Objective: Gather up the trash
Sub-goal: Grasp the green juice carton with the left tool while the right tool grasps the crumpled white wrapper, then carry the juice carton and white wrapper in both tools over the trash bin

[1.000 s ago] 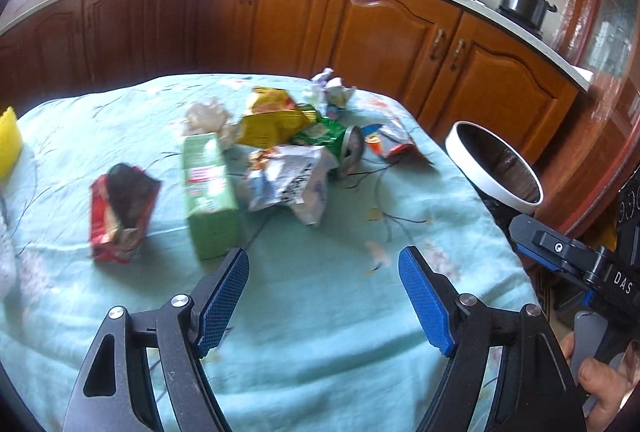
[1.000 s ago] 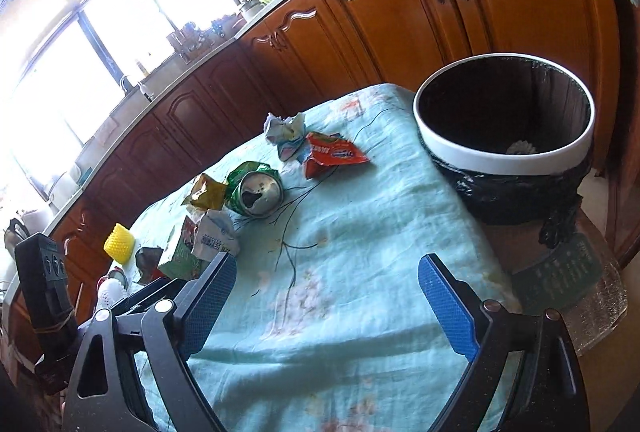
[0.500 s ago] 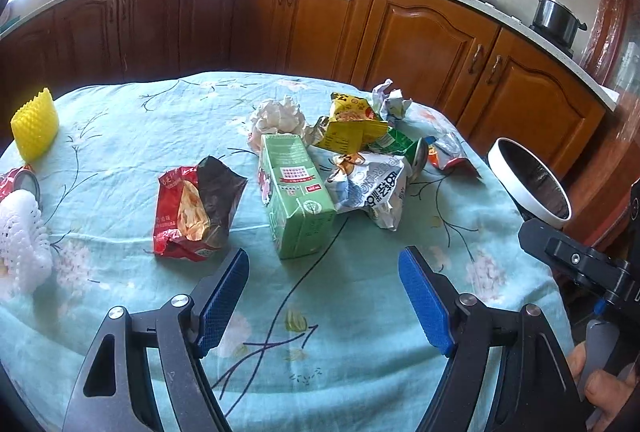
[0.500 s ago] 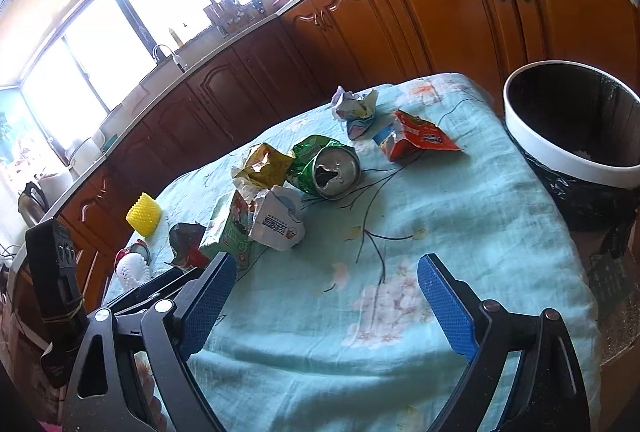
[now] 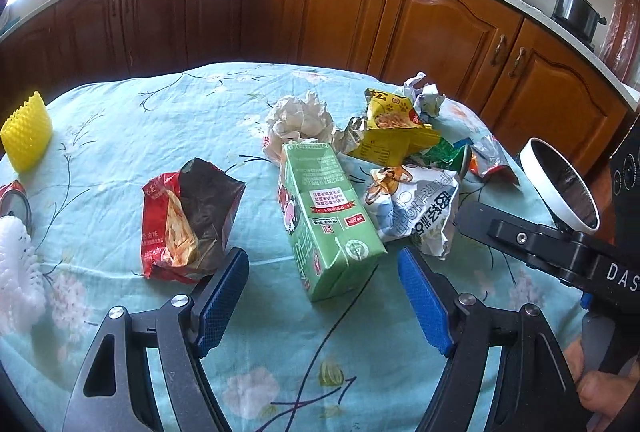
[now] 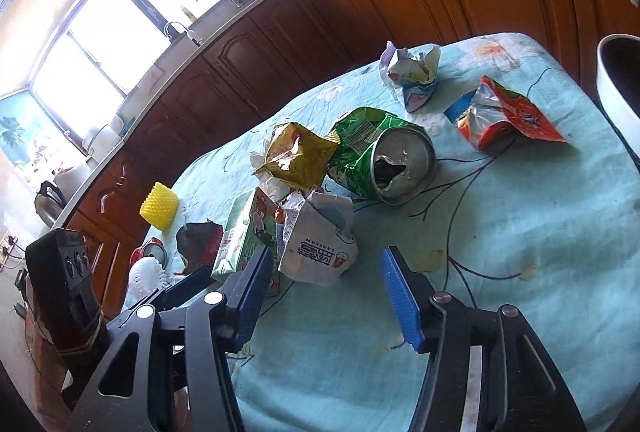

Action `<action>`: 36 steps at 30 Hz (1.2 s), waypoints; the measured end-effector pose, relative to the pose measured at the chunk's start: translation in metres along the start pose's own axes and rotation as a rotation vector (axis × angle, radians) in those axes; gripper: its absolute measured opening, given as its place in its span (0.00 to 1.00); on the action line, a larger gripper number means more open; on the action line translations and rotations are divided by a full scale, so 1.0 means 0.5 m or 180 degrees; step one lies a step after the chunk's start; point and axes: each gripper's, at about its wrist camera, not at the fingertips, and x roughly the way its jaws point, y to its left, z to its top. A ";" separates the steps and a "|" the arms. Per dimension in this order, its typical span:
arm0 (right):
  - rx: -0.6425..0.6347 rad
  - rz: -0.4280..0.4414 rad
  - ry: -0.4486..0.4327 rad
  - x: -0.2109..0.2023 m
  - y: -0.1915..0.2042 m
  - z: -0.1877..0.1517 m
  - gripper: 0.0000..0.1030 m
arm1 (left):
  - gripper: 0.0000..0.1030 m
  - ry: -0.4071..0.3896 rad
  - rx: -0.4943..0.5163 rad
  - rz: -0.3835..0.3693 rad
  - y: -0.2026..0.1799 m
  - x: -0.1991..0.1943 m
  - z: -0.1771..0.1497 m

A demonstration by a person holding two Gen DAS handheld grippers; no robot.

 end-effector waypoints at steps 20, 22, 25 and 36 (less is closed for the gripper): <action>0.0151 -0.0097 -0.0186 -0.099 -0.084 -0.026 0.14 | 0.30 0.0019 0.0323 -0.0404 -0.088 0.019 -0.001; 0.0194 -0.0144 -0.0250 -0.125 -0.098 -0.031 0.14 | 0.29 0.0029 0.0365 -0.0492 -0.108 0.016 -0.005; 0.0268 -0.0207 -0.0342 -0.163 -0.124 -0.037 0.14 | 0.29 0.0033 0.0445 -0.0595 -0.136 0.012 -0.009; 0.0448 -0.0393 -0.0582 -0.261 -0.194 -0.043 0.14 | 0.29 -0.0112 0.0676 -0.0795 -0.211 -0.032 -0.009</action>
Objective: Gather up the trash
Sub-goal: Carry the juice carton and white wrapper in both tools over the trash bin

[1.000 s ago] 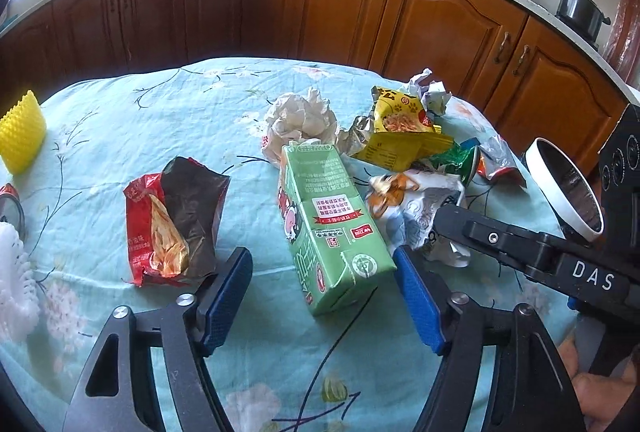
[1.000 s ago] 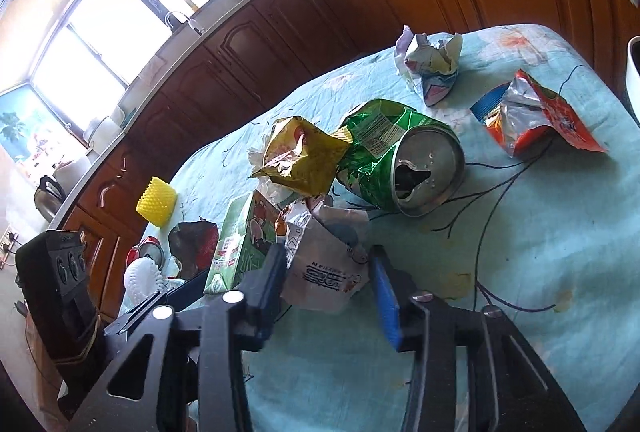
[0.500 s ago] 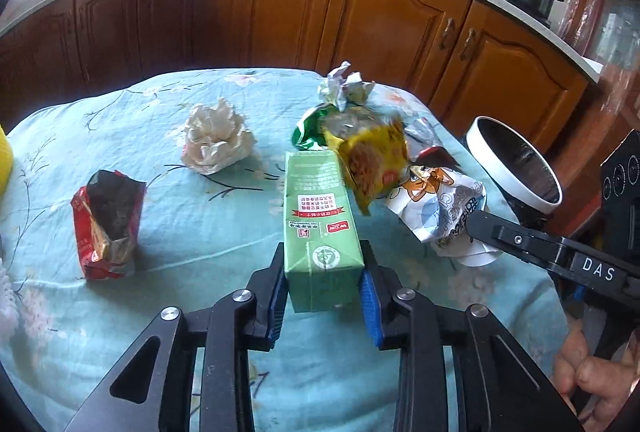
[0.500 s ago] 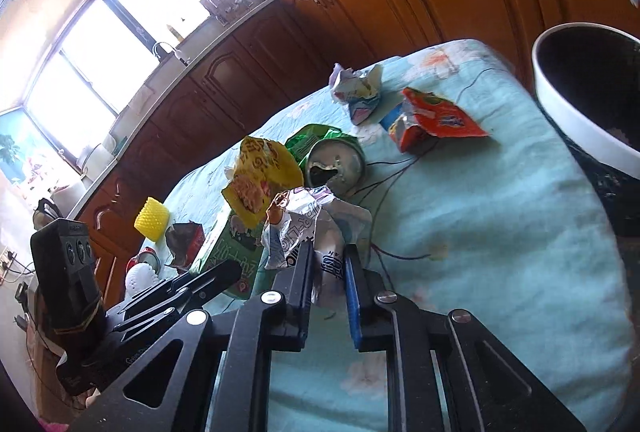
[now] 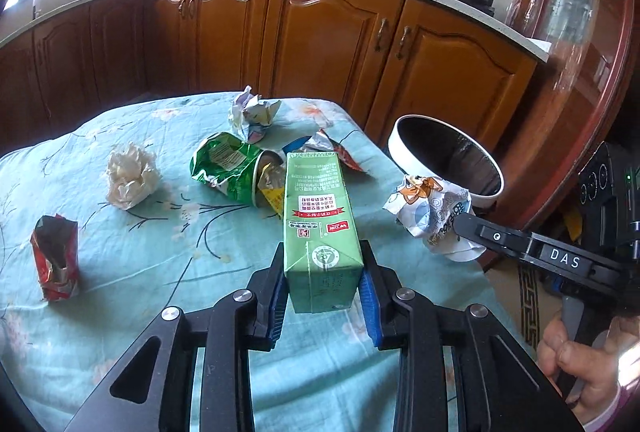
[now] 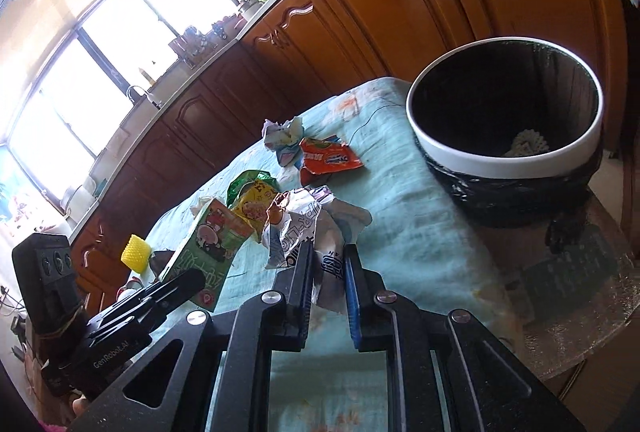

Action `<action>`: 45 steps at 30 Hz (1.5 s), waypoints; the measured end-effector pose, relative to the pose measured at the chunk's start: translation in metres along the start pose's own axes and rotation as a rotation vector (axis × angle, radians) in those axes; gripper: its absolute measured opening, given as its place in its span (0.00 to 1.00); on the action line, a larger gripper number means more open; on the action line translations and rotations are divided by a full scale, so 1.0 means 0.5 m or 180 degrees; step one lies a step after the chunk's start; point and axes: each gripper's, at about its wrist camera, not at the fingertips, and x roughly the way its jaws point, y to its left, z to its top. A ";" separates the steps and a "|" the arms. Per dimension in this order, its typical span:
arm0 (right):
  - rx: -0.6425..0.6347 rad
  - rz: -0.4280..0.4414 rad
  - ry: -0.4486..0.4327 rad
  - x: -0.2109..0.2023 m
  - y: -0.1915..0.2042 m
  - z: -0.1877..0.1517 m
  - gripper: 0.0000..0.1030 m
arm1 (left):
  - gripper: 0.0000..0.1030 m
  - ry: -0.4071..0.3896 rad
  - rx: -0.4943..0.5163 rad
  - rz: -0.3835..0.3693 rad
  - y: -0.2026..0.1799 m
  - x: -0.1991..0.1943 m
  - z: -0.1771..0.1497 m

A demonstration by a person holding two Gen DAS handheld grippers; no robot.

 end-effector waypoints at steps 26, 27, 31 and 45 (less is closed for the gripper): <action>0.0067 -0.0445 -0.0352 -0.087 -0.127 0.076 0.14 | 0.29 0.0054 0.0347 -0.0310 -0.159 0.126 0.080; 0.0072 -0.0463 -0.0363 -0.089 -0.132 0.079 0.14 | 0.29 0.0051 0.0355 -0.0319 -0.163 0.132 0.084; 0.0080 -0.0548 -0.0391 -0.092 -0.149 0.097 0.14 | 0.29 0.0062 0.0377 -0.0347 -0.180 0.158 0.103; 0.0038 -0.0856 -0.0399 -0.074 -0.206 0.168 0.14 | 0.30 0.0183 0.0481 -0.0390 -0.241 0.280 0.174</action>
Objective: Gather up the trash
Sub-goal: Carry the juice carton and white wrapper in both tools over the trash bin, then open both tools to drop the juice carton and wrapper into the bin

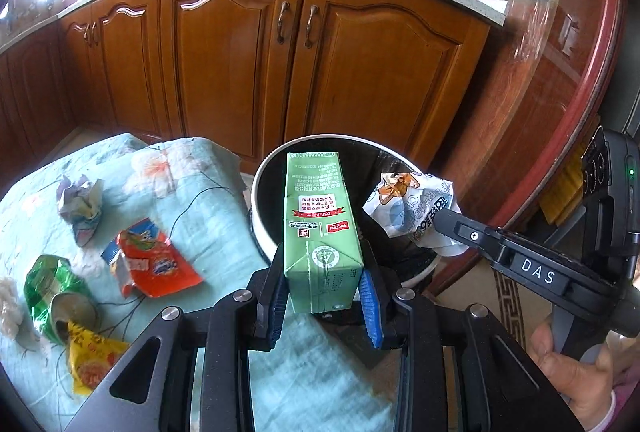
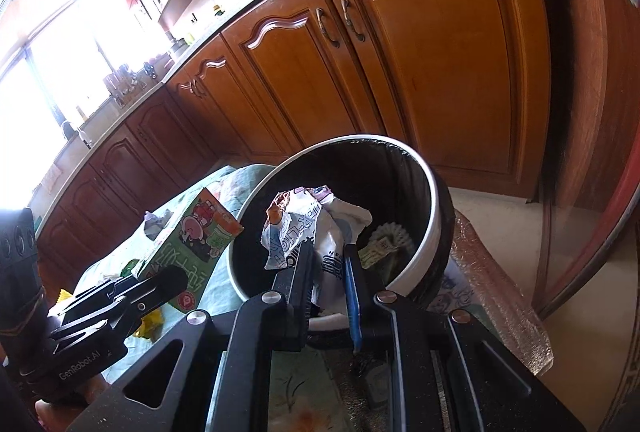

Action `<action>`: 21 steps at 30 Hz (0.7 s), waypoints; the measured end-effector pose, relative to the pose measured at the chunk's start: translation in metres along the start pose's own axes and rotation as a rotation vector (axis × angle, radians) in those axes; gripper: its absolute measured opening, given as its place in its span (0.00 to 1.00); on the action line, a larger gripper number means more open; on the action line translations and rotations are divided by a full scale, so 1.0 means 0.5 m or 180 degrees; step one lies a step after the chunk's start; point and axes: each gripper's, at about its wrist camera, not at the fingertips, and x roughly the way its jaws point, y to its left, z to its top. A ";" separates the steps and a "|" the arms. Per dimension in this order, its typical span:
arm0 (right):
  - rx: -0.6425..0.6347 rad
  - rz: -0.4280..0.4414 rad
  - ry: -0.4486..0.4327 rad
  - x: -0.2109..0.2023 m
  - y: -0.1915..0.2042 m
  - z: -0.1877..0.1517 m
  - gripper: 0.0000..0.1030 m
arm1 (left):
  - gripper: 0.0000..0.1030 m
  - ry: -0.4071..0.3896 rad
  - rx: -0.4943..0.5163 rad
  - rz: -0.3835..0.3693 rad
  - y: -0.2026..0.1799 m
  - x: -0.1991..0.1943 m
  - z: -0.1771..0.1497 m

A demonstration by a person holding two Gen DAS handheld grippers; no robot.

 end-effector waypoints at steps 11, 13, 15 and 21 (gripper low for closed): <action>-0.0061 -0.0140 0.0081 0.028 -0.015 0.024 0.14 | 0.30 0.0092 0.0035 0.0030 -0.010 0.071 0.036; -0.0064 -0.0147 0.0101 0.034 -0.017 0.028 0.14 | 0.30 0.0095 0.0042 0.0033 -0.010 0.076 0.040; -0.0075 -0.0157 0.0115 0.040 -0.017 0.029 0.14 | 0.30 0.0099 0.0056 0.0032 -0.012 0.081 0.045; -0.0078 -0.0190 0.0101 0.044 -0.014 0.037 0.21 | 0.45 0.0133 0.0091 0.0056 -0.017 0.094 0.049</action>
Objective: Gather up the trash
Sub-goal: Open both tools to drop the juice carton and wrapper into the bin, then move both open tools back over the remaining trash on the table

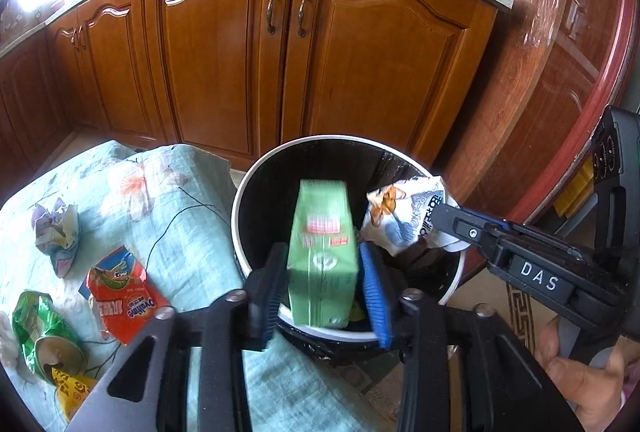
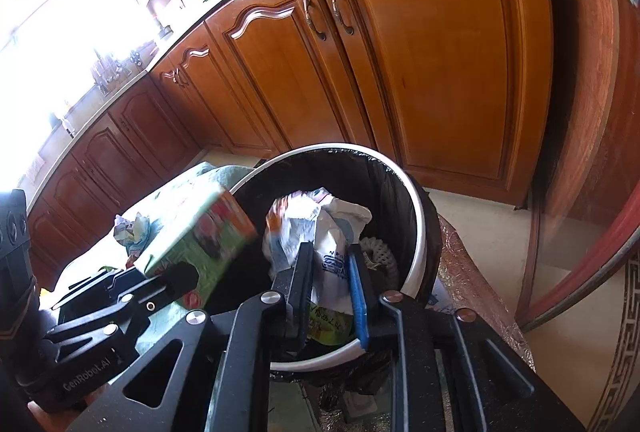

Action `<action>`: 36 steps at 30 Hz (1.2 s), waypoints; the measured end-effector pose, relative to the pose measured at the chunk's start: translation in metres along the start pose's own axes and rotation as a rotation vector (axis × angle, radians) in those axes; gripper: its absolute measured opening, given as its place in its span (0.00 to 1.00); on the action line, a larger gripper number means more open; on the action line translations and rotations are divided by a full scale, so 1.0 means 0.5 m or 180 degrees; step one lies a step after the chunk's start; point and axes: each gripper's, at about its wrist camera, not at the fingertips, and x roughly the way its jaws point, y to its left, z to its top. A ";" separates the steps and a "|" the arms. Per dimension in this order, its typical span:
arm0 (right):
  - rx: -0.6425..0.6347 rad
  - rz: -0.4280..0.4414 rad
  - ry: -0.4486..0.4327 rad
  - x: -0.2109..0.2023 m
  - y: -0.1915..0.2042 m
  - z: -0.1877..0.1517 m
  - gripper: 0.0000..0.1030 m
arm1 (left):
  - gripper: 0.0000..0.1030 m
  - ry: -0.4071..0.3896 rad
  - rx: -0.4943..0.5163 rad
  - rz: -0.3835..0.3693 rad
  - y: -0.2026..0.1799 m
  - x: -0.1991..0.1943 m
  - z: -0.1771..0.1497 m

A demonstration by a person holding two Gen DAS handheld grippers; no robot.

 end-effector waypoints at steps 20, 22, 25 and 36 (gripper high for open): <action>0.0052 0.0325 -0.0238 -0.063 0.074 -0.108 0.87 | 0.74 -0.0289 -0.0495 0.0222 0.112 -0.200 -0.193; 0.0058 0.0383 -0.0216 -0.066 0.094 -0.126 0.88 | 0.74 -0.0287 -0.0551 0.0259 0.128 -0.224 -0.217; 0.0037 0.0466 -0.0160 -0.063 0.124 -0.149 0.93 | 0.74 -0.0299 -0.0629 0.0324 0.148 -0.258 -0.244; -0.0195 0.0667 -0.0040 -0.062 0.243 -0.220 0.95 | 0.74 -0.0369 -0.0922 0.0592 0.221 -0.374 -0.337</action>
